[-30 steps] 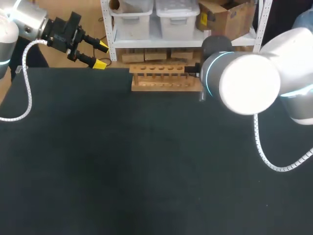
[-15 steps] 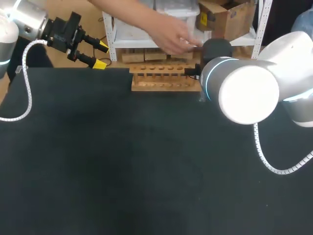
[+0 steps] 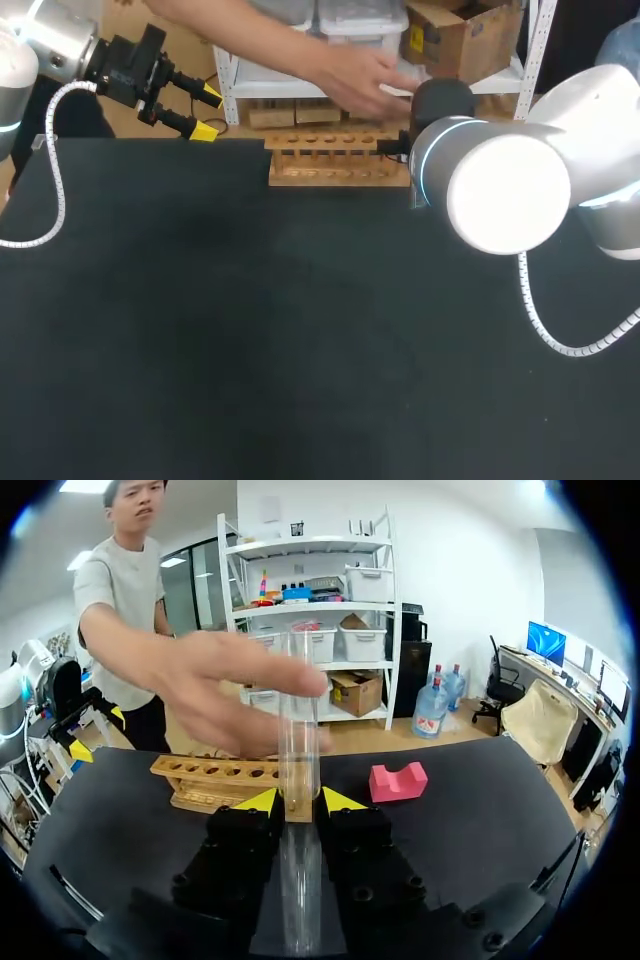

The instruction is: Grasp the test tube, adjust it, and insert it.

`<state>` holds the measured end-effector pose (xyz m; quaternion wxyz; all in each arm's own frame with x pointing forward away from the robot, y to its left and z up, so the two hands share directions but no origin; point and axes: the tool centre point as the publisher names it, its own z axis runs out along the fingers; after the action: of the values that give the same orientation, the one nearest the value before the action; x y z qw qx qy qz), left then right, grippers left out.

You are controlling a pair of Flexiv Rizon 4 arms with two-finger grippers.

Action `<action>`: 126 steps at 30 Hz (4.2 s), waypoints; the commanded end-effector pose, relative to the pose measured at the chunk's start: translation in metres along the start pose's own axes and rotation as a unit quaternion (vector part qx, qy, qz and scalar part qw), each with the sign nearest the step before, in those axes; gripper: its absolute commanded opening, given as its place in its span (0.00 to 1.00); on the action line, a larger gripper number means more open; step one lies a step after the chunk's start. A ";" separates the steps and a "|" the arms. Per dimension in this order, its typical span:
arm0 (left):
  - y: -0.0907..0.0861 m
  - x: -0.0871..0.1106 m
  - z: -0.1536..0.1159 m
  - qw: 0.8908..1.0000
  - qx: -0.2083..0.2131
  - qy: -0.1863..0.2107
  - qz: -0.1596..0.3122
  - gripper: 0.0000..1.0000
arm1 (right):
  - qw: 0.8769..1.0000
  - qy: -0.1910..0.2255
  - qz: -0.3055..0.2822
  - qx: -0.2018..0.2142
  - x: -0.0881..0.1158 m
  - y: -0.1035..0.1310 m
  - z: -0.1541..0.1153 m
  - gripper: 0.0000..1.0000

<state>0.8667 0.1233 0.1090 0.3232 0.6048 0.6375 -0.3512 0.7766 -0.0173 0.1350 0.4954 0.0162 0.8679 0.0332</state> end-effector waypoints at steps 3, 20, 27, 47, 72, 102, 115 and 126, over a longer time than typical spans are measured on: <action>0.009 0.000 0.000 0.998 0.061 0.001 0.000 1.00 | 1.000 -0.003 0.001 -0.002 0.001 -0.002 -0.001 0.00; 0.009 0.000 0.000 0.998 0.061 0.001 0.000 1.00 | 1.000 -0.003 0.001 -0.002 0.001 -0.002 -0.001 0.00; 0.009 0.000 0.000 0.998 0.061 0.001 0.000 1.00 | 1.000 -0.003 0.001 -0.002 0.001 -0.002 -0.001 0.00; 0.009 0.000 0.000 0.998 0.061 0.001 0.000 1.00 | 1.000 -0.004 0.000 0.002 0.000 0.001 0.004 0.00; 0.009 0.000 0.000 0.998 0.061 0.001 0.000 1.00 | 0.996 0.005 -0.009 0.090 -0.009 0.052 0.074 0.00; 0.009 0.000 0.000 0.998 0.061 0.001 0.000 1.00 | 0.995 0.067 0.001 0.079 0.035 0.058 0.098 0.00; 0.009 0.000 0.000 0.998 0.061 0.001 0.000 1.00 | 0.993 0.089 -0.004 0.076 0.048 0.058 0.105 0.00; 0.009 0.000 0.000 0.998 0.061 0.001 0.000 1.00 | 0.991 0.109 -0.006 0.073 0.054 0.057 0.111 0.00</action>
<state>0.8667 0.1233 0.1090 0.3232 0.6048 0.6375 -0.3513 0.8412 0.0487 0.0386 0.3974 0.0442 0.9160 -0.0328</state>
